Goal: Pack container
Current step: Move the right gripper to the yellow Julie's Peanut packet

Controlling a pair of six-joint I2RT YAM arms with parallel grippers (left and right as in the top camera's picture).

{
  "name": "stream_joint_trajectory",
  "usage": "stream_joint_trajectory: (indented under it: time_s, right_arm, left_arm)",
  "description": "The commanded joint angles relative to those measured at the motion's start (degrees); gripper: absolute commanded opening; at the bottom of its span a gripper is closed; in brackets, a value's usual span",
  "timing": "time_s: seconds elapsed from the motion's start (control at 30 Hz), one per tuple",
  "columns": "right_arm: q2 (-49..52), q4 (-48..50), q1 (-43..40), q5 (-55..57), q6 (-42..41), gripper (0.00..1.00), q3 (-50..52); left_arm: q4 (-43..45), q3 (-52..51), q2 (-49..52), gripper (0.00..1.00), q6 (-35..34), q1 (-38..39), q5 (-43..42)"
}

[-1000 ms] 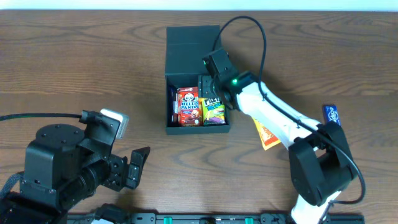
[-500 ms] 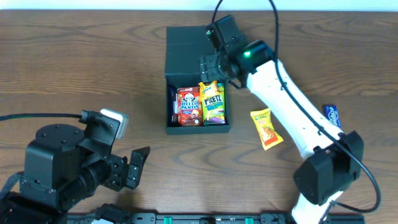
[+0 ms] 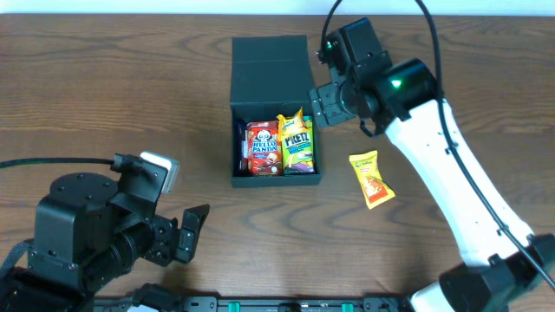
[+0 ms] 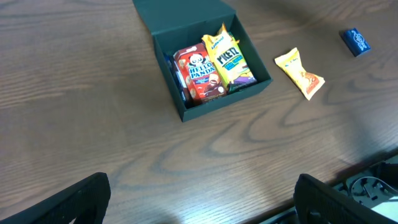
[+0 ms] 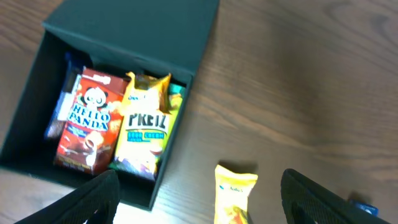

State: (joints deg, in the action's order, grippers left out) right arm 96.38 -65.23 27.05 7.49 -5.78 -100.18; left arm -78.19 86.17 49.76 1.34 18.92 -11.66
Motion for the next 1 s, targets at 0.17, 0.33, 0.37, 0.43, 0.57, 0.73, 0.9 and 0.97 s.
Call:
stream_joint_trajectory:
  time_s: [0.17,0.33,0.37,0.43,0.57,0.73,0.9,0.97]
  right_arm:
    - [-11.4,6.7,-4.8,-0.4,1.2,0.88,18.5]
    - [-13.5,8.7,-6.6,-0.4,1.7,0.91,25.1]
    - [-13.5,9.3,-6.8,-0.4,1.7,0.91,26.3]
    - [-13.5,10.8,-7.1,-0.4,1.6,0.91,29.0]
    - [-13.3,14.8,-7.3,-0.4,1.6,0.92,34.4]
    - [-13.3,18.4,-7.3,-0.4,0.4,0.91,39.6]
    - [-13.1,24.0,-7.3,0.0,0.0,0.87,46.1]
    - [-13.1,26.9,-7.5,1.2,-1.2,0.86,48.7]
  left_arm:
    - [-0.1,1.0,0.0,0.95,0.4,0.0,-0.4]
    - [-0.1,1.0,0.0,0.95,0.4,0.0,-0.4]
    - [-0.1,1.0,0.0,0.95,0.4,0.0,-0.4]
    - [-0.1,1.0,0.0,0.95,0.4,0.0,-0.4]
    - [-0.1,1.0,0.0,0.95,0.4,0.0,-0.4]
    - [-0.1,1.0,0.0,0.95,0.4,0.0,-0.4]
    - [-0.1,1.0,0.0,0.95,0.4,0.0,-0.4]
    - [-0.1,1.0,0.0,0.95,0.4,0.0,-0.4]
